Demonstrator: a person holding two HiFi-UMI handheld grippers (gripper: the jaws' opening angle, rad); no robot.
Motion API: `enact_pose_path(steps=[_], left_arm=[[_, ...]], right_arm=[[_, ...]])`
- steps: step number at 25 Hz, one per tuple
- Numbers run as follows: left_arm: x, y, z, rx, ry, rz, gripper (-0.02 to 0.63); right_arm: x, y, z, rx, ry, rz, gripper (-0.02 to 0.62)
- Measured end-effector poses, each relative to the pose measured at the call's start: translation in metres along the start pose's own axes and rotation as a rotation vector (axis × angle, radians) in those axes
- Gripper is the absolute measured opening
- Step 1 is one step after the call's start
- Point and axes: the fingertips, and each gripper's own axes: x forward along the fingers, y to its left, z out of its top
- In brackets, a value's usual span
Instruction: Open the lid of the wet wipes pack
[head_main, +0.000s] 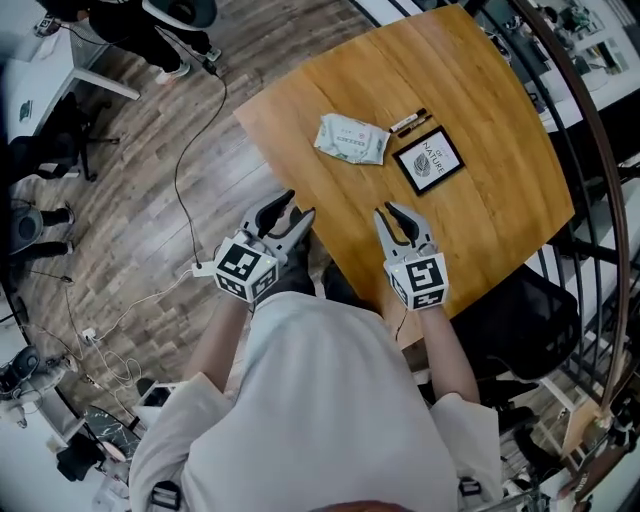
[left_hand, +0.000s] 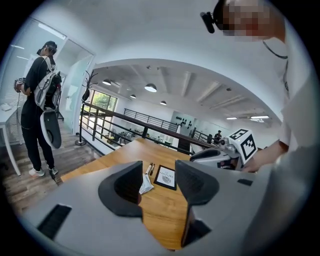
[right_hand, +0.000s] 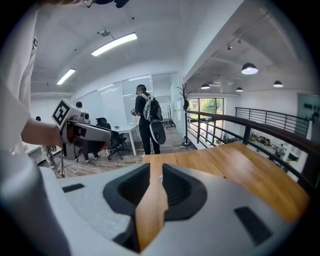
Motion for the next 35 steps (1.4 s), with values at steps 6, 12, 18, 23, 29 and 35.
enact_pose_path(steps=[6, 12, 18, 23, 29, 35], left_arm=[[0.025, 0.037, -0.006, 0.011, 0.046, -0.077, 0.196], [0.054, 0.067, -0.012, 0.001, 0.090, -0.154, 0.196], [0.086, 0.094, -0.025, 0.003, 0.137, -0.219, 0.196], [0.112, 0.106, -0.044, 0.012, 0.184, -0.278, 0.198], [0.143, 0.114, -0.066, 0.043, 0.225, -0.330, 0.202], [0.175, 0.124, -0.086, 0.144, 0.264, -0.362, 0.209]], right_arm=[[0.028, 0.001, 0.004, -0.008, 0.011, -0.053, 0.064], [0.059, -0.010, 0.008, 0.038, 0.031, -0.095, 0.064], [0.087, -0.024, 0.003, 0.097, 0.065, -0.131, 0.064], [0.104, -0.036, -0.006, 0.141, 0.093, -0.163, 0.064], [0.122, -0.050, -0.022, 0.175, 0.139, -0.177, 0.064], [0.142, -0.060, -0.042, 0.200, 0.185, -0.189, 0.064]])
